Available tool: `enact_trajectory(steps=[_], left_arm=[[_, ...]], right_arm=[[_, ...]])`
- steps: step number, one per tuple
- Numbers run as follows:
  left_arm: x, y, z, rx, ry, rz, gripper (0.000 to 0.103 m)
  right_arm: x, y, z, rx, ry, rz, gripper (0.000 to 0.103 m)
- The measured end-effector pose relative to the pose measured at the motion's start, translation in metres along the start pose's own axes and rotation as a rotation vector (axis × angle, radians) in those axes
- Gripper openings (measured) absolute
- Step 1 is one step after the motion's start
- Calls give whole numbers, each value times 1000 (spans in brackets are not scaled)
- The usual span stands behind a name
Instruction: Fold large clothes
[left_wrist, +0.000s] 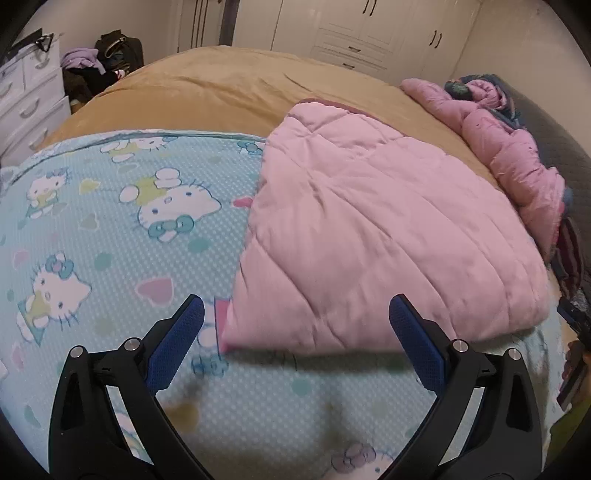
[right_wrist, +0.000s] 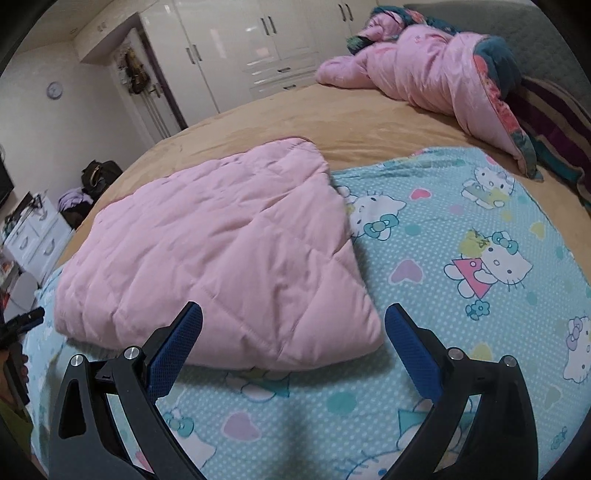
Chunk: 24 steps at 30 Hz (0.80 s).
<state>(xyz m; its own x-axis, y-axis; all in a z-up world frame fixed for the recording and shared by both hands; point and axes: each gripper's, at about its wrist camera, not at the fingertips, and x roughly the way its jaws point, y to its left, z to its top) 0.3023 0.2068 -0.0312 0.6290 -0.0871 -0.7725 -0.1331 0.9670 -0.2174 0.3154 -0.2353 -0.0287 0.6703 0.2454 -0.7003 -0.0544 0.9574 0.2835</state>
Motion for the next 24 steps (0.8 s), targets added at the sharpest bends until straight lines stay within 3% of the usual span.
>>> enact_trajectory(steps=[7,11,15,18,20,24], left_arm=[[20,-1,23,9,23,14,94],[33,5,29,11,44,44,94],[44,17,35,-23,56,12,94],[53,25,38,-37,83,-25,95],[58,30,39,-48,103,-52,95],[73,34,38,-65,141,-96,95]], right_arm=[[48,-20,16,45,117,-14,99],[63,-22,21,40,141,3,99],[84,-26,26,60,208,43,99],[106,-45,23,190,289,144,99],[115,-54,20,230,297,188,99],[116,-49,19,181,273,179,99]])
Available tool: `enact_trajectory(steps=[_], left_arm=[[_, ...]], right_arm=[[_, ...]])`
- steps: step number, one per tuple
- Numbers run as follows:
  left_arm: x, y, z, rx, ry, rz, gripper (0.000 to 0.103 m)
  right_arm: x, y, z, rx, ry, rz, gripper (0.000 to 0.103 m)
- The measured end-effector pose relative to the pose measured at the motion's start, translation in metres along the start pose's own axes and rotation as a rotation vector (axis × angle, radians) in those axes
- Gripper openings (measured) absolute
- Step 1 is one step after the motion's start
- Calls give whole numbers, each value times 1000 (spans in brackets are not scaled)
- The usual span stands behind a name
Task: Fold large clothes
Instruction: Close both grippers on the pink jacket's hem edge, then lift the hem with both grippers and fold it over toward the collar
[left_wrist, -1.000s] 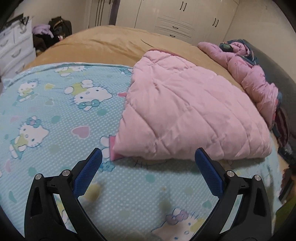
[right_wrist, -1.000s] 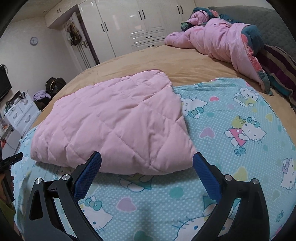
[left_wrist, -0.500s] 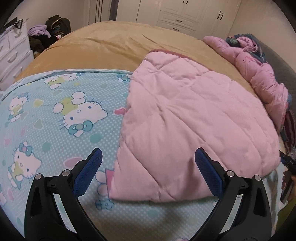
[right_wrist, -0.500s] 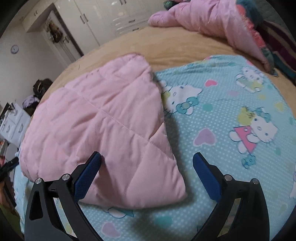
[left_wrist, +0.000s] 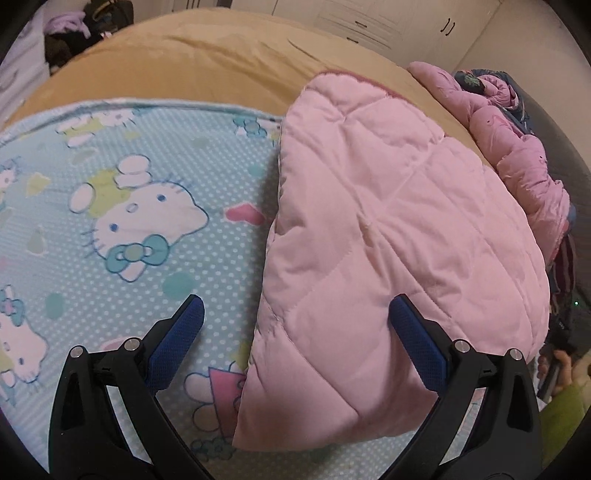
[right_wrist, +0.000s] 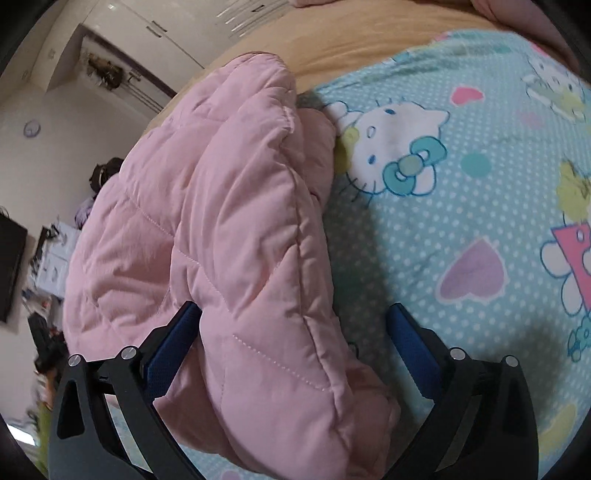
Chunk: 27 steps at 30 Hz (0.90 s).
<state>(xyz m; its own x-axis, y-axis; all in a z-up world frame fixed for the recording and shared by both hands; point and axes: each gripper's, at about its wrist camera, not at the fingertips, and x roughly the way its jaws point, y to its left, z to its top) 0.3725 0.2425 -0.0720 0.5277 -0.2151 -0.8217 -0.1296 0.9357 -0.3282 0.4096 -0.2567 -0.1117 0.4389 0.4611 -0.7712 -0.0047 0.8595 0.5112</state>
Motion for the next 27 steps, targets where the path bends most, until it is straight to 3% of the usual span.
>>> enact_trajectory(steps=[4,6,13,15,16,17,19,22,24,27], left_arm=[[17,9,-1,-49,39,-70,95],[26,19,-3,-97,60,-134,95],[32,12,-8,-113,17,-153,94],[33,9,-9,-133,3,-171,88],[33,5,-9,-139,-1,-207,69],[33,1,-9,-141,-3,-241,61],[28,-14,-10,-89,-19,-171,59],[27,-22,-9,-72,-20,-130,55],[24,-28,-8,-59,-19,-110,49],[12,-48,-6,6,-44,-63,38]], right_arm=[[-2,0,-3,-14,-3,43,92],[-6,-1,-3,-9,-1,103,70],[-7,10,-3,-7,18,73,68],[-4,9,-1,19,33,80,71],[-3,9,0,21,38,77,71],[-1,11,1,21,39,72,71],[4,13,3,29,35,56,71],[7,21,5,28,24,33,67],[6,31,4,7,15,29,54],[-4,47,4,-39,-11,1,41]])
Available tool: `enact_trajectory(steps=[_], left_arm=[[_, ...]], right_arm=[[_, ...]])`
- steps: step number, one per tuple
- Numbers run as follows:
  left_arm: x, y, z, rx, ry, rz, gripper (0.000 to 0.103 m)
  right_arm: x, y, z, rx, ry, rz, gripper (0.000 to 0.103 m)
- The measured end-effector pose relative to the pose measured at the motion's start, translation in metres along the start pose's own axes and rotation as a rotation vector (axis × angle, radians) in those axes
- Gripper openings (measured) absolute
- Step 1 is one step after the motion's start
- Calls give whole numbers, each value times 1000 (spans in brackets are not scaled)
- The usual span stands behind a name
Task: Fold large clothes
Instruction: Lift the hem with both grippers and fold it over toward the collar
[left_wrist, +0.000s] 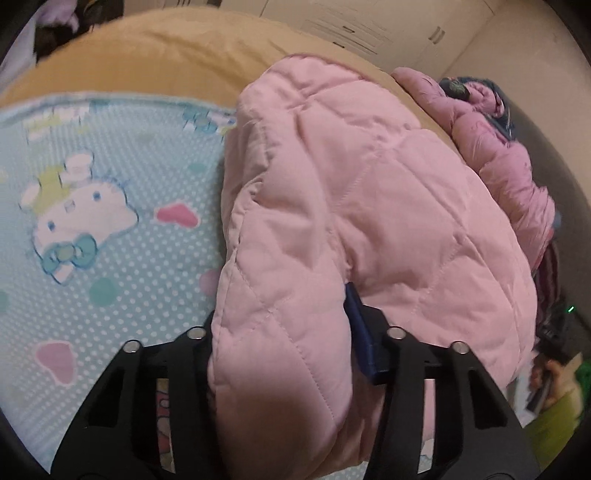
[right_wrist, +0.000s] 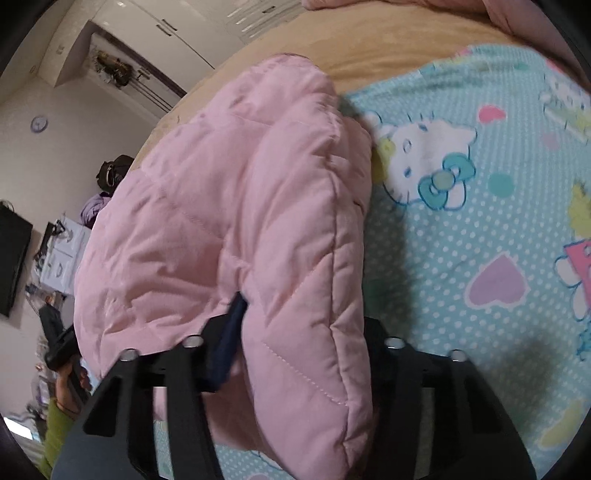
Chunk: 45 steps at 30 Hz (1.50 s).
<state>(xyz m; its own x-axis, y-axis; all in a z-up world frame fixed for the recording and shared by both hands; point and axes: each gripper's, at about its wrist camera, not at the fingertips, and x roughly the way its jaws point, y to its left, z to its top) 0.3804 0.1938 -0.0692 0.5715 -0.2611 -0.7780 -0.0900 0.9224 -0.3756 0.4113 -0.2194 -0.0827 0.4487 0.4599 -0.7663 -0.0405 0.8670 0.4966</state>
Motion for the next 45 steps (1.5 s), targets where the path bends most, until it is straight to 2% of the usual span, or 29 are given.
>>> enact_trajectory(steps=[5,10,12,17,20,23,27,33,38,40,45], left_arm=[[-14,-12,7,30,-22,21,31],[-31,-16,9,45,-52,13,28],[-45,-20,9,50,-83,8,27],[-78,-30,0,80,-119,-18,25],[-99,-28,-15,91,-127,-35,22],[-114,-26,-32,123,-138,-19,20],[-124,-17,-62,119,-113,-16,20],[-149,-8,-103,103,-132,-17,20],[-164,-8,-123,99,-141,-18,20],[-171,-10,-130,100,-146,-50,17],[-173,-15,-134,137,-150,-23,17]], right_arm=[[-17,14,0,-26,-40,-7,33],[-37,23,-1,-20,-71,52,30],[-49,29,-3,-9,-86,101,29],[-82,46,-13,-56,-112,153,28],[-100,51,-29,-84,-114,175,28],[-111,60,-46,-106,-109,187,28],[-122,64,-69,-119,-103,202,28],[-140,70,-98,-144,-82,204,28],[-145,69,-117,-141,-68,214,28],[-146,67,-123,-135,-59,218,28],[-142,55,-129,-93,-55,223,29]])
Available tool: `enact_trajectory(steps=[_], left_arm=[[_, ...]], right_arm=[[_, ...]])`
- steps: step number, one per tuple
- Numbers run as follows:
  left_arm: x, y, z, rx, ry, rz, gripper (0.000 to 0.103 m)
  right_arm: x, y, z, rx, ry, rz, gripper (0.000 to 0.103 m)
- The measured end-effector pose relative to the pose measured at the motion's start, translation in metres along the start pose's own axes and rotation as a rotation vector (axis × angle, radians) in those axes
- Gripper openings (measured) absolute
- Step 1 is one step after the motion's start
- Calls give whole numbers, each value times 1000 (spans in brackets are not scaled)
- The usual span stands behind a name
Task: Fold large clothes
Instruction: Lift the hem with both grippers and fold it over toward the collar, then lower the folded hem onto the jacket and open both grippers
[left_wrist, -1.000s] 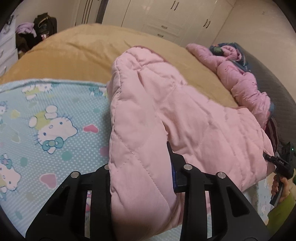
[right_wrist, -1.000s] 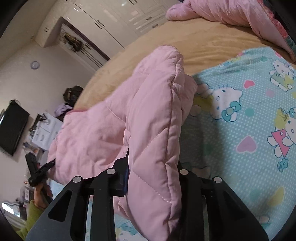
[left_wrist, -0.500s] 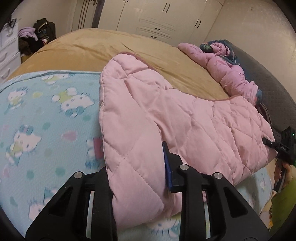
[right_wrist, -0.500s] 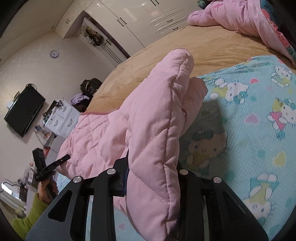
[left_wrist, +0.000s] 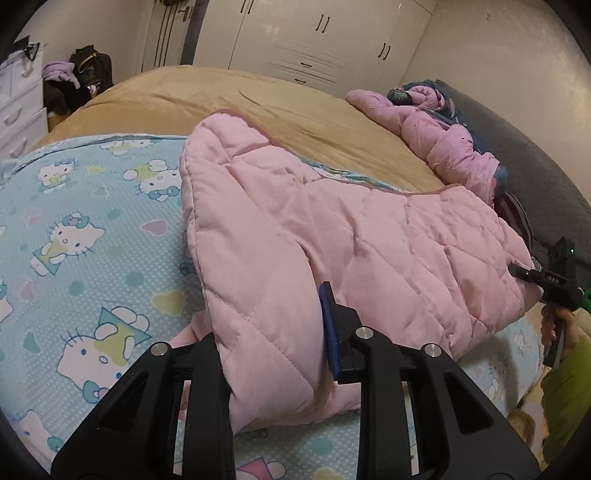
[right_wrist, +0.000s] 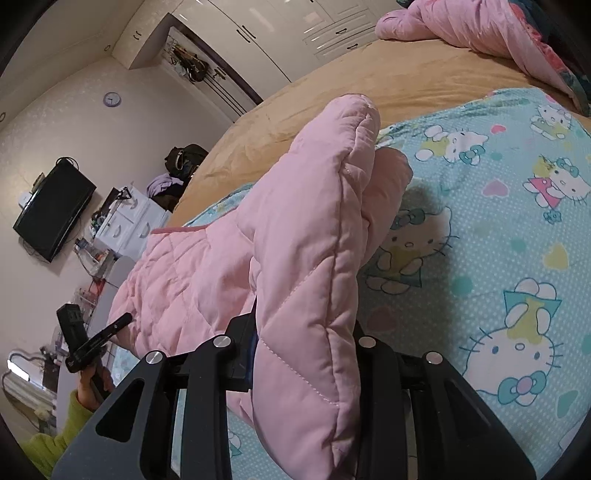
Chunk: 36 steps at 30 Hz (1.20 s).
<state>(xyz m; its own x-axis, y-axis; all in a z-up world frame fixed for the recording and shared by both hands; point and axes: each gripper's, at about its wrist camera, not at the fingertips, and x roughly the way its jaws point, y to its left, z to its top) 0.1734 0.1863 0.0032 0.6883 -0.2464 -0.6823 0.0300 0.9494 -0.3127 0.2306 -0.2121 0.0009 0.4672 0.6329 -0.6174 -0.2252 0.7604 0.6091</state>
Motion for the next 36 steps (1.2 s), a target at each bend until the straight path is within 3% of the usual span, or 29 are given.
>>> enact_trajectory(steps=[13,24,26,27,30,34,36], left_arm=[[52,36,8,-38,89,90,21],[63,47,6,-62,99,102,28],[62,45,5,-58,98,107,28],[61,44,5,-56,99,110,29],[58,41,6,-39,103,130,33],[53,40,5,-36,111,134,41],[51,38,5,-37,113,141,47]], right_arm=[[16,-42,-11,102,14,-68,30],[34,-48,-17,120,46,-208,42],[33,-44,-18,113,40,-236,50],[32,-42,-18,109,36,-261,63],[25,-33,-18,88,14,-325,83],[19,-14,-19,14,2,-376,96],[17,-6,-18,-21,-6,-404,97]])
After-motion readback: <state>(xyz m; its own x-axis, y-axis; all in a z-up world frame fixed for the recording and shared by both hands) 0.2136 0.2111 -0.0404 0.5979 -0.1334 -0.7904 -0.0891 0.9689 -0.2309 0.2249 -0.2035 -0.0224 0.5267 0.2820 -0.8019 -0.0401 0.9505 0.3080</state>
